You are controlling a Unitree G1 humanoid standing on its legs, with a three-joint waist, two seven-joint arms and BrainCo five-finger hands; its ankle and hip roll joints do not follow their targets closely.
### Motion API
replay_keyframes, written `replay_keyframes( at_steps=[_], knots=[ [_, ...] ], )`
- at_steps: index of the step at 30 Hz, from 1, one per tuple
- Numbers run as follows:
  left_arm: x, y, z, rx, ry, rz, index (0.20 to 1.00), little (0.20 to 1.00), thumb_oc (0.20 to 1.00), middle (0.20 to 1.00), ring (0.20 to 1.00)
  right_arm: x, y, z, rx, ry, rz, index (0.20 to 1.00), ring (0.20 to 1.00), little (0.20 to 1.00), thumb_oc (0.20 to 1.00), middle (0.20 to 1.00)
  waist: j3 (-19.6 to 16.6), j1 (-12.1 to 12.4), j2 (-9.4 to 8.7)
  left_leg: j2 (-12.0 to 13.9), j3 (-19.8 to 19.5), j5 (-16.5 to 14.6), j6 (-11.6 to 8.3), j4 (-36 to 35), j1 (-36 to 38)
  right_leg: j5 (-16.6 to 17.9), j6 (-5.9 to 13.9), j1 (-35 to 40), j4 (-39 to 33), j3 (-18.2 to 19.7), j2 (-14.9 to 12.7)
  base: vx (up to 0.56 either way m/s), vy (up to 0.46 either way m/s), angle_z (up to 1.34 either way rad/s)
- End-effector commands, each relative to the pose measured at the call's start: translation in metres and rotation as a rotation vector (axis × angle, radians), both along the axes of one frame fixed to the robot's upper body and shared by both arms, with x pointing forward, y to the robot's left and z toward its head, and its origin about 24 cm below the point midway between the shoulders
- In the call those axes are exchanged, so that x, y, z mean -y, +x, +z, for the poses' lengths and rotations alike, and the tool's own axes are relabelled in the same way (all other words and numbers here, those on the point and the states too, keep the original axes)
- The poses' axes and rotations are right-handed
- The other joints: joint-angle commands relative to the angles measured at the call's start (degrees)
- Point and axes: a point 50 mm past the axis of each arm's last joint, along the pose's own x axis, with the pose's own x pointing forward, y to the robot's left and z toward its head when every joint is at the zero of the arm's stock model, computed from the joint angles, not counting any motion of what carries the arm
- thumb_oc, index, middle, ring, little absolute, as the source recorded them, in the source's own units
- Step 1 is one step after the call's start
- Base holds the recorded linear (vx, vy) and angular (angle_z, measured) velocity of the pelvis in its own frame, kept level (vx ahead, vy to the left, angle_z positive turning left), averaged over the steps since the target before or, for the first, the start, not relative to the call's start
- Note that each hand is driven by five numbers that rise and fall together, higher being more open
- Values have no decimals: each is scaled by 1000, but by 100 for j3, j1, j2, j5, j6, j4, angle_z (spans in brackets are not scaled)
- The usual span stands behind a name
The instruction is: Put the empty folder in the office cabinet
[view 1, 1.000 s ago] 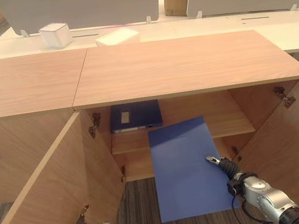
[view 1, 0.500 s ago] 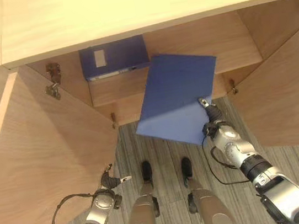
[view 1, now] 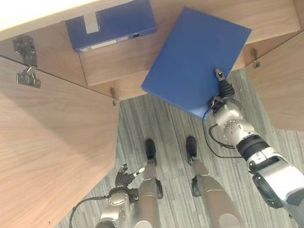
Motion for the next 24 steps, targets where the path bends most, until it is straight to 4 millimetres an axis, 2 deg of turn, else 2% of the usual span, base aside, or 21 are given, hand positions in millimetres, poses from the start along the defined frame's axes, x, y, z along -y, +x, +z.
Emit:
replay_keyframes(
  at_steps=[1, 5, 8, 11, 13, 14, 15, 16, 17, 18, 19, 20, 24],
  knots=[
    [-4, -4, -2, -2, 16, -15, 1000, 1000, 1000, 1000, 1000, 11, 9, 33, 135, 84, -103, 200, 200, 200, 200, 200, -366, -30, -37, -37, -100, -593, -216, -50, -79, -394, 535, 65, -25, 8, -455, 33, 7, 2],
    [1, 0, 5, 52, 13, -63, 1000, 1000, 1000, 1000, 1000, 27, 15, 50, 161, 103, -188, 200, 200, 200, 200, 200, -379, 41, 24, -91, -142, -611, -223, -50, -220, -397, 560, -69, -25, -23, -476, 14, 4, 2],
    [3, 0, 8, 73, 29, -102, 1000, 1000, 1000, 1000, 1000, 44, 20, 70, 190, 106, -256, 200, 200, 200, 200, 200, -421, 117, 64, -132, -152, -623, -227, -50, -353, -399, 584, -201, -25, -18, -487, 0, 0, 0],
    [3, 0, 9, 78, 32, -113, 1000, 1000, 1000, 1000, 1000, 51, 22, 77, 199, 110, -279, 200, 200, 200, 200, 200, -441, 149, 72, -142, -156, -625, -226, -50, -399, -401, 591, -245, -25, -28, -489, 0, 0, 0],
    [4, 0, 11, 93, 30, -131, 1000, 1000, 1000, 1000, 1000, 77, 24, 106, 247, 151, -378, 200, 200, 200, 200, 200, -490, 252, 105, -178, -189, -623, -225, -50, -559, -409, 610, -385, -25, -27, -491, 0, 0, 0],
    [3, 0, 12, 99, 30, -137, 1000, 1000, 1000, 1000, 1000, 85, 24, 115, 257, 157, -405, 200, 200, 200, 200, 200, -507, 287, 112, -186, -197, -626, -226, -50, -597, -411, 616, -420, -25, -30, -497, 0, 0, 0],
    [3, 0, 12, 99, 30, -137, 1000, 1000, 1000, 1000, 1000, 85, 24, 115, 257, 157, -405, 200, 200, 200, 200, 200, -507, 287, 112, -186, -197, -626, -226, -50, -597, -411, 616, -420, -25, -30, -497, 20, 1, 7],
    [3, 0, 15, 123, 19, -158, 1000, 1000, 1000, 1000, 1000, 116, 21, 147, 286, 109, -481, 200, 200, 200, 200, 200, -578, 422, 136, -208, -222, -615, -235, -50, -746, -414, 647, -551, -25, -58, -518, 18, -10, 7],
    [1, -1, 16, 128, 15, -163, 1000, 1000, 1000, 1000, 1000, 127, 18, 160, 298, 78, -506, 200, 200, 200, 200, 200, -610, 480, 137, -224, -233, -606, -241, -50, -804, -416, 661, -595, -25, -77, -525, 18, -10, 7],
    [1, -1, 16, 128, 15, -163, 1000, 1000, 1000, 1000, 1000, 127, 18, 160, 298, 78, -506, 200, 200, 200, 200, 200, -610, 480, 137, -224, -233, -606, -241, -50, -804, -416, 661, -595, -25, -77, -525, 15, -2, 7],
    [0, -3, 18, 134, 7, -173, 1000, 1000, 1000, 1000, 1000, 147, 12, 176, 309, 68, -551, 200, 200, 200, 200, 200, -658, 566, 164, -250, -263, -603, -250, -50, -898, -412, 669, -694, -25, -85, -536, 20, 3, 7],
    [0, -4, 18, 137, -1, -178, 1000, 1000, 1000, 1000, 1000, 156, 8, 183, 316, 71, -576, 200, 200, 200, 200, 200, -688, 609, 170, -257, -272, -598, -256, -50, -958, -413, 676, -745, -25, -103, -541, 23, 1, 11],
    [0, -4, 23, 158, -21, -182, 1000, 1000, 1000, 1000, 1000, 181, -7, 205, 363, 144, -660, 200, 200, 200, 200, 200, -765, 715, 192, -287, -340, -581, -269, -50, -1190, -432, 702, -954, -25, -134, -555, 19, -2, 10]
  ],
)
